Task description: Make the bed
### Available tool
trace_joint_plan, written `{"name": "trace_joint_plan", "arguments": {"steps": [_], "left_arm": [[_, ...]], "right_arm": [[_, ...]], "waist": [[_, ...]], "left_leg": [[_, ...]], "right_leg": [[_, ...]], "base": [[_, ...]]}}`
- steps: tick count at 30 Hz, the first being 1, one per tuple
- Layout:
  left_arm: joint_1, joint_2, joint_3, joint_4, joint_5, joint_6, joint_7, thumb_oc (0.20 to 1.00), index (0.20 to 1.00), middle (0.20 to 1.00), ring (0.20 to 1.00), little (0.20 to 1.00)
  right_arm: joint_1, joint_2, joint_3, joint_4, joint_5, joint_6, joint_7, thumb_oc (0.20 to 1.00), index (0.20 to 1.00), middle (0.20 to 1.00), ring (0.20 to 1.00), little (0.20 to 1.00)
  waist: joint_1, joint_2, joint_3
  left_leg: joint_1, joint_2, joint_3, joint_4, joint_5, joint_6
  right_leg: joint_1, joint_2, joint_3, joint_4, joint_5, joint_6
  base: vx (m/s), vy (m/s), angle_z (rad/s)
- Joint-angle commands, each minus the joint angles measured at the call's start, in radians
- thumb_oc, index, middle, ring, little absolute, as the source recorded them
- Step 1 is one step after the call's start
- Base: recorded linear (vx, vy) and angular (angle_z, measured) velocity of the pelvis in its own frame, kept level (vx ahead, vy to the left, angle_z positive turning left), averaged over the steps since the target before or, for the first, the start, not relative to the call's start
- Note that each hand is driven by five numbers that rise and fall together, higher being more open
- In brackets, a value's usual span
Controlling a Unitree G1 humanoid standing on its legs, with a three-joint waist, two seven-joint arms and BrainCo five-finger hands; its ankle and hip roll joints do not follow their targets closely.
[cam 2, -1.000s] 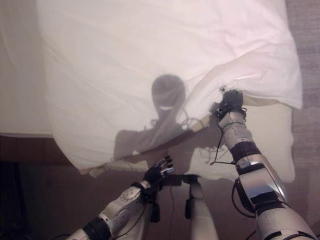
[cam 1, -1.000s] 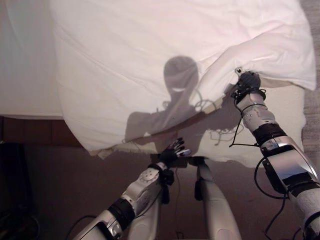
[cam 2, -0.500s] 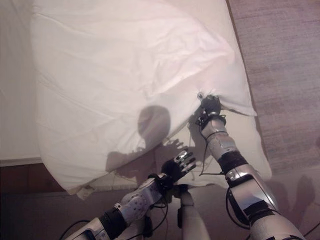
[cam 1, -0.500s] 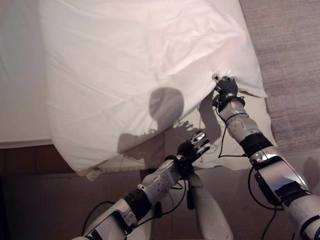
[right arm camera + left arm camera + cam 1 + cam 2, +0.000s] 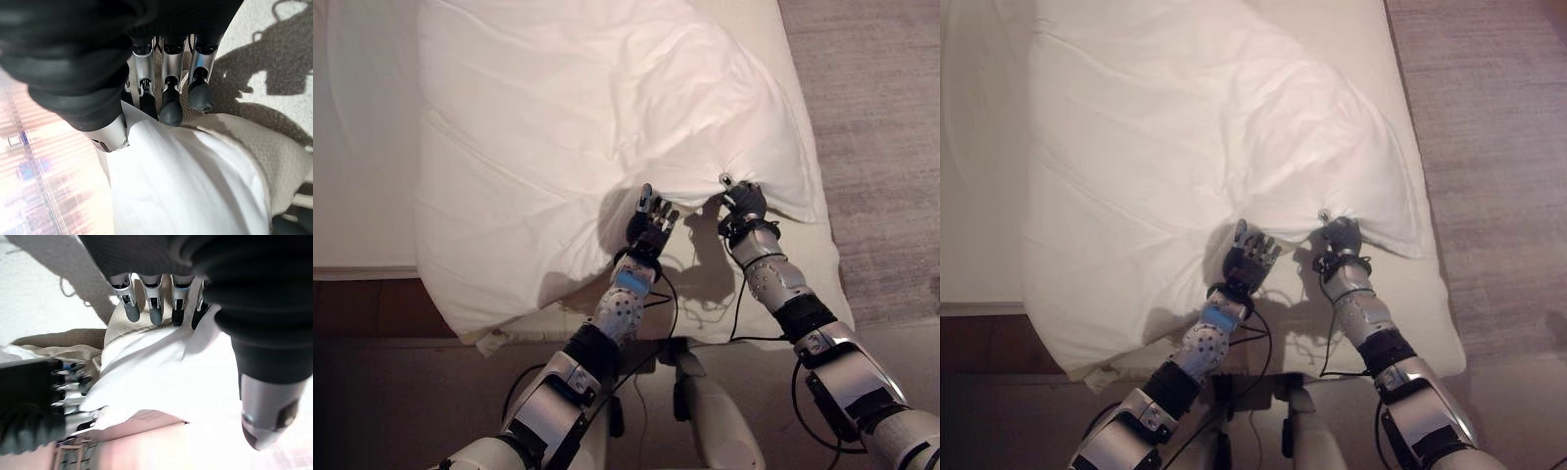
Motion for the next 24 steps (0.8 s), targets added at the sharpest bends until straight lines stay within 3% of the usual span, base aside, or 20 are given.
{"name": "trace_joint_plan", "arguments": {"steps": [1,10,24], "left_arm": [[-0.041,-0.015,0.068,-0.017,0.041,-0.096,0.016,1.0,1.0,1.0,1.0,1.0],[0.01,-0.01,0.124,-0.025,0.105,-0.135,0.084,1.0,1.0,1.0,1.0,1.0],[0.12,-0.033,0.195,-0.048,0.139,-0.129,0.15,1.0,1.0,1.0,1.0,1.0]], "right_arm": [[0.08,0.013,-0.08,-0.078,-0.03,-0.08,-0.012,0.2,0.2,0.2,0.2,0.2],[0.185,0.073,-0.1,-0.109,-0.033,-0.082,-0.027,0.2,0.2,0.2,0.2,0.2],[0.381,0.144,-0.221,-0.222,-0.102,-0.135,-0.127,0.2,0.2,0.2,0.2,0.2]], "waist": [[0.029,-0.043,-0.123],[0.039,-0.054,-0.141],[0.018,-0.042,-0.199]], "left_leg": [[-0.004,-0.014,0.002,0.001,-0.043,-0.055],[0.036,-0.005,-0.019,0.001,-0.046,-0.057],[0.084,0.002,-0.035,0.001,-0.053,-0.066]], "right_leg": [[0.015,-0.034,-0.063,0.081,-0.047,0.057],[0.047,-0.03,-0.086,0.112,-0.074,0.043],[0.102,-0.028,-0.113,0.123,-0.098,0.038]], "base": [[-0.02,-0.026,0.08],[-0.02,-0.029,0.09],[0.0,-0.014,0.07]]}}
